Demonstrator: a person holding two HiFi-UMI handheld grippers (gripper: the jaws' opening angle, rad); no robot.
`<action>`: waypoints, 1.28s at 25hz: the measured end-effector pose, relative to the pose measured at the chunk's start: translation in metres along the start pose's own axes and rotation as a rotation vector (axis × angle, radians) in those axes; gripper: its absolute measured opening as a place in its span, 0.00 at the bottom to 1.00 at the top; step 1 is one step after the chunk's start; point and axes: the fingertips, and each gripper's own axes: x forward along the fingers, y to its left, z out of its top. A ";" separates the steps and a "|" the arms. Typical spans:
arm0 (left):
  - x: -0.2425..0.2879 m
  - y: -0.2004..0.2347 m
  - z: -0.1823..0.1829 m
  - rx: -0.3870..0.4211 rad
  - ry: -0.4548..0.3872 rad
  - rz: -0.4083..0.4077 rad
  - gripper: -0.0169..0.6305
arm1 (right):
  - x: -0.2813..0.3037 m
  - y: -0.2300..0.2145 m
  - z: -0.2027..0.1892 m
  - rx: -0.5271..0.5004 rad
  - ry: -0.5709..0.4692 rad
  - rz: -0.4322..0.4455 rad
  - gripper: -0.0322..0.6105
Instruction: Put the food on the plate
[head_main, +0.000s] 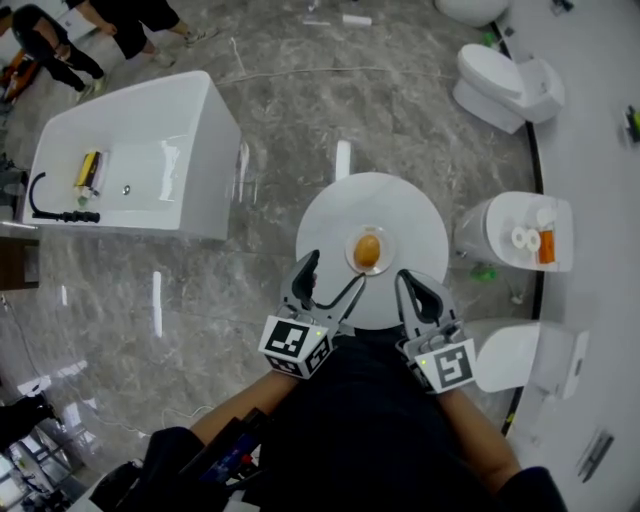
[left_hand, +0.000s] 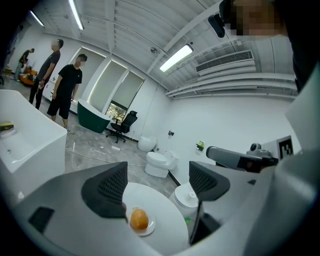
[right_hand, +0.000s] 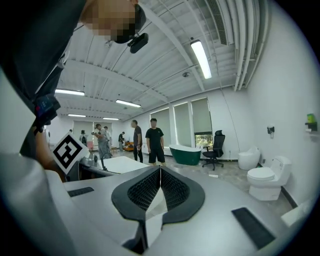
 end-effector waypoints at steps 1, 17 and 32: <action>-0.004 0.001 0.003 0.004 -0.008 0.001 0.60 | 0.001 0.002 0.004 0.028 -0.011 0.000 0.06; -0.028 0.001 0.065 0.104 -0.119 -0.038 0.60 | 0.014 0.019 0.035 0.045 -0.098 -0.078 0.06; -0.024 -0.008 0.100 0.086 -0.182 -0.092 0.60 | 0.021 0.014 0.058 0.058 -0.125 -0.127 0.06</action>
